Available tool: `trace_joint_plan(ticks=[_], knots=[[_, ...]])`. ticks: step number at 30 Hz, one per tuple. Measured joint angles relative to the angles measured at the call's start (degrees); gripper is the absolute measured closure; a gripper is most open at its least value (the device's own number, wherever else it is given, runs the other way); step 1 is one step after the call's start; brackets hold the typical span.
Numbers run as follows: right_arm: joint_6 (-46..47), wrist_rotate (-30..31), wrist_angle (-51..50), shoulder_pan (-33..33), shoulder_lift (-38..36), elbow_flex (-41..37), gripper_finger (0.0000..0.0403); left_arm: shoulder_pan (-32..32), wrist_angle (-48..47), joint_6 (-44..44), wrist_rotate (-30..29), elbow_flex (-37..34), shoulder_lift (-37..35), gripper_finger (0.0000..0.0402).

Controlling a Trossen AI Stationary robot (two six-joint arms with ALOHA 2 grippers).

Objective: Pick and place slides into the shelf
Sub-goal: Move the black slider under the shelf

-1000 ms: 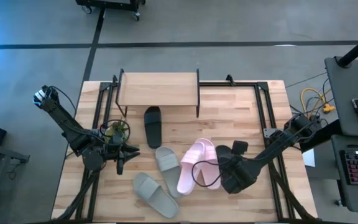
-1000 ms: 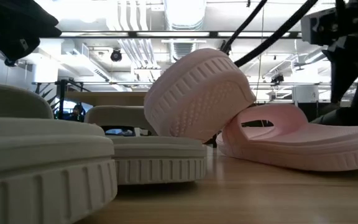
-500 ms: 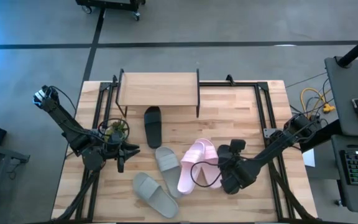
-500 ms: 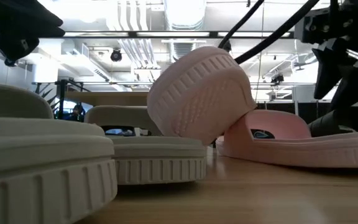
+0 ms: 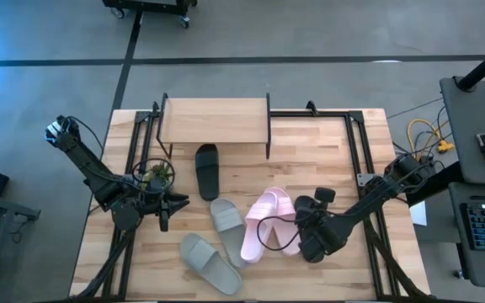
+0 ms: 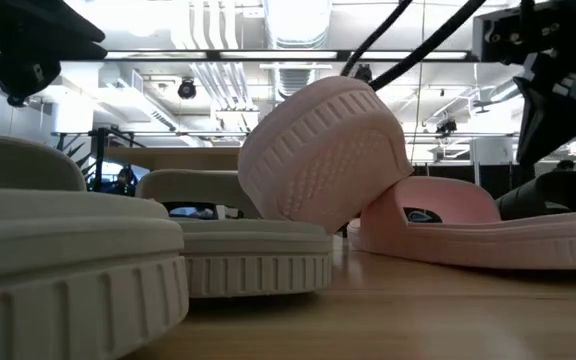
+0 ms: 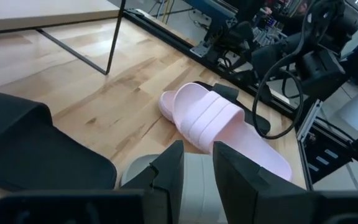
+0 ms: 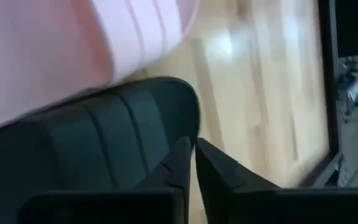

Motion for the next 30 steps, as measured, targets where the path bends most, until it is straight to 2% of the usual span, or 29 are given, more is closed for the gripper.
trace_joint_plan(ticks=[4, 8, 14, 16, 18, 25, 30], knots=[[4.8, -0.6, -4.9, 0.3, -0.8, 1.5, 0.0394, 0.0, 0.0, 0.0, -0.1, 0.0, 0.0, 0.033], [6.0, -1.1, -4.7, 2.0, -4.9, 3.0, 0.0394, 0.0, 0.0, 0.0, -0.1, 0.0, 0.0, 0.033], [6.0, -12.2, 4.1, 4.8, -11.5, -0.6, 0.0383, 0.0, 0.0, 0.3, -0.1, 0.0, 0.2, 0.033], [5.1, -17.2, 7.5, 5.0, -12.8, -2.2, 0.0364, 0.0, 0.0, 0.6, -0.1, 0.0, 0.7, 0.033], [4.6, -19.0, 8.4, 4.9, -13.2, -3.3, 0.0337, 0.0, -0.1, 0.7, 0.0, 0.0, 1.2, 0.033], [-4.4, -16.4, 8.5, 4.6, -12.3, -4.5, 0.0223, 0.0, -0.1, 0.7, 0.6, 0.0, 3.8, 0.033], [-10.5, -15.8, 9.4, 4.5, -9.5, -5.2, 0.0172, 0.0, 0.0, 0.2, 1.9, 0.0, 5.7, 0.033]])
